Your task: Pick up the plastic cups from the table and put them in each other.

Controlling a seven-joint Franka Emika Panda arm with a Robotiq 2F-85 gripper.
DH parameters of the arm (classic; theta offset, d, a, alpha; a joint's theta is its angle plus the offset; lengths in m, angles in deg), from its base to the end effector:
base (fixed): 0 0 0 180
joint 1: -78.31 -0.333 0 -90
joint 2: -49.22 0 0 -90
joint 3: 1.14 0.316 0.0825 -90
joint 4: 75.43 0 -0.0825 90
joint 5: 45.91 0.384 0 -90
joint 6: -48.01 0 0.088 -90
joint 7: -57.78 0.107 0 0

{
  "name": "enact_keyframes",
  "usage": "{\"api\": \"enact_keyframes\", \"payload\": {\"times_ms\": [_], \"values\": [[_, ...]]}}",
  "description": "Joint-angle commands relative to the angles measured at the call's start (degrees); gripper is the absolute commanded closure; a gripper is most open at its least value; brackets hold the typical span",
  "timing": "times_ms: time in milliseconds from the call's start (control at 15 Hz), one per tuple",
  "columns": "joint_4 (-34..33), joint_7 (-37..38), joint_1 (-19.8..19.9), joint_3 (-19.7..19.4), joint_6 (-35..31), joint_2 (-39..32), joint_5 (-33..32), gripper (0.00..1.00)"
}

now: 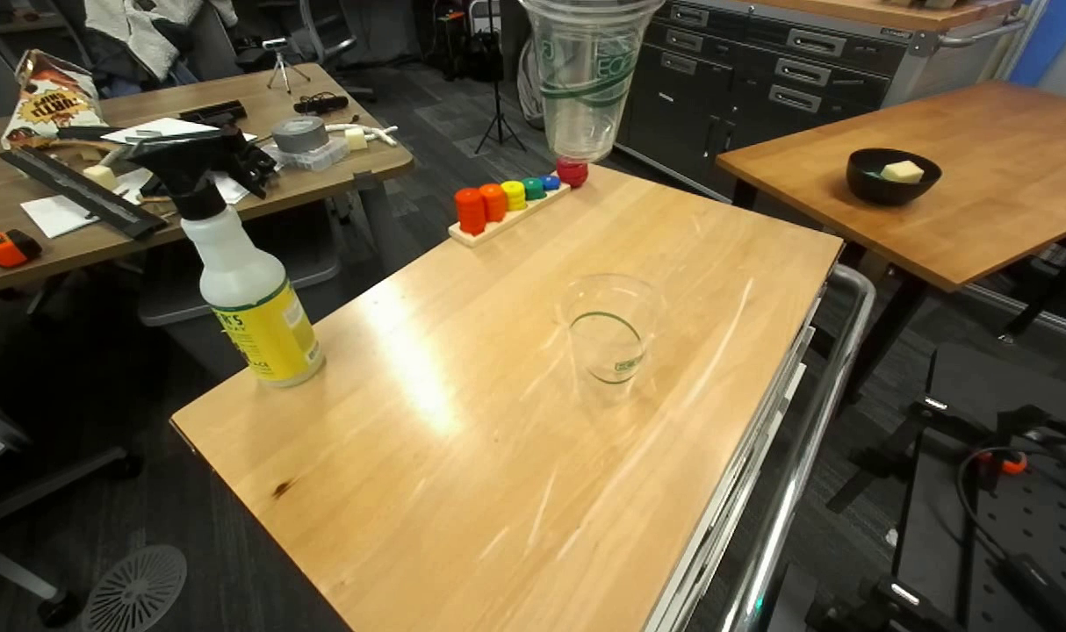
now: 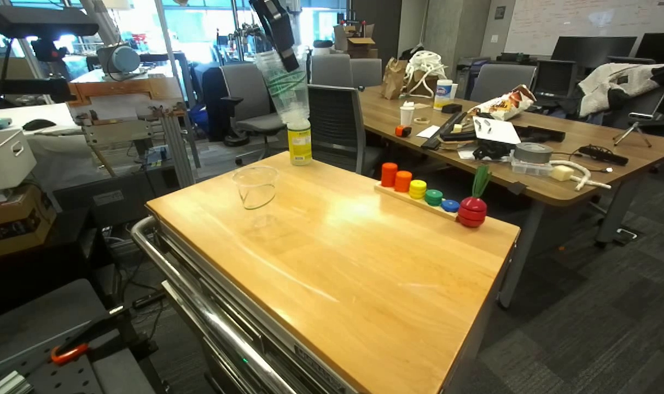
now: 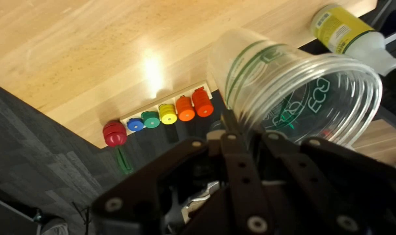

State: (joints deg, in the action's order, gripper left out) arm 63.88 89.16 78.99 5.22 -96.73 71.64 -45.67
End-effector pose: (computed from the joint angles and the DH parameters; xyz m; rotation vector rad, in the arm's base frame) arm 0.4611 0.0491 0.5018 -2.8693 0.6556 -0.7077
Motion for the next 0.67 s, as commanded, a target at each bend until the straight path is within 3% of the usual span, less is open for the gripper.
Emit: {"api": "enact_keyframes", "payload": {"times_ms": [0,600], "values": [[-0.5,-5.7,-2.3,-0.8,1.6,0.1,5.9,0.98],[1.5,-12.3,-3.1,-2.2,2.8,-6.4,10.8,0.98]]}}
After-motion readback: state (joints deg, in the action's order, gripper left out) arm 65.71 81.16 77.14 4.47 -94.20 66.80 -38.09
